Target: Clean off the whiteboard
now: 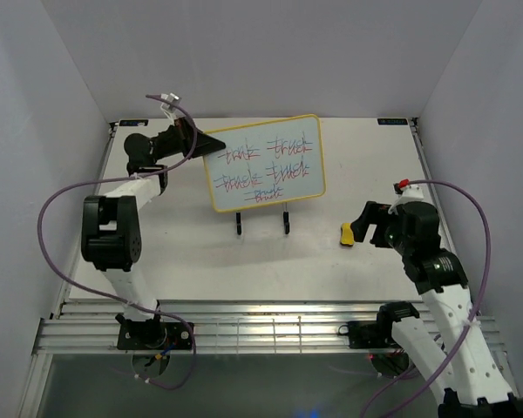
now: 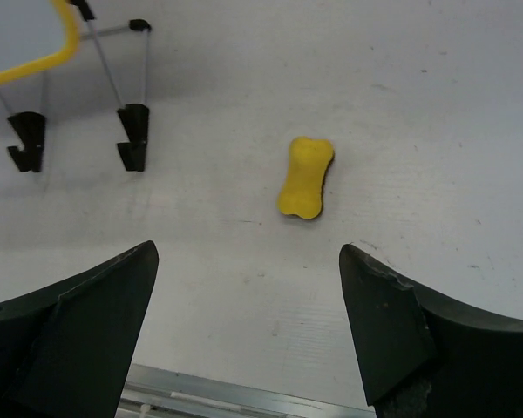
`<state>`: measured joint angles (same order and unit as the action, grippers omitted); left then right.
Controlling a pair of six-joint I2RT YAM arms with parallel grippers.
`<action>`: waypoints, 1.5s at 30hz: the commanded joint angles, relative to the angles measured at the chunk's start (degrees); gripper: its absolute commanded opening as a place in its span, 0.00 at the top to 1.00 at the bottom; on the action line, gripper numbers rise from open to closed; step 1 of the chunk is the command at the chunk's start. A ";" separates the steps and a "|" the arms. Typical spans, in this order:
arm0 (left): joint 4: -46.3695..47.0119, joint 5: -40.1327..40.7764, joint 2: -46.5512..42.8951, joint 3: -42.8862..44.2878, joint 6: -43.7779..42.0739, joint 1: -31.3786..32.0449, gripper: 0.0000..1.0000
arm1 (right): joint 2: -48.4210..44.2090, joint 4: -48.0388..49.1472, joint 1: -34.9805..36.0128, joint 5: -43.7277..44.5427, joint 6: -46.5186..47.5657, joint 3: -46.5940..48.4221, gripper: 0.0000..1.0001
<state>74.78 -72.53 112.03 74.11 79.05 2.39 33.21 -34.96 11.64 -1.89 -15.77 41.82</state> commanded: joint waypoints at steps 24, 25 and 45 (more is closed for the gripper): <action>-78.38 11.89 -66.41 -45.19 -43.10 -0.28 1.00 | 42.45 23.53 0.40 8.30 -1.55 -4.91 0.37; -78.47 11.97 -66.24 -45.36 -43.19 -0.28 1.00 | 44.38 23.53 0.49 8.22 -1.81 -4.47 0.39; -79.09 13.29 -64.74 -45.54 -44.50 0.51 1.00 | 45.63 20.64 7.08 15.51 -3.30 0.89 0.37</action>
<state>-6.02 -57.39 48.01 28.08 33.67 2.55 79.68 -13.63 18.22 11.31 -18.87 40.18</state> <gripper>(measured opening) 0.147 0.627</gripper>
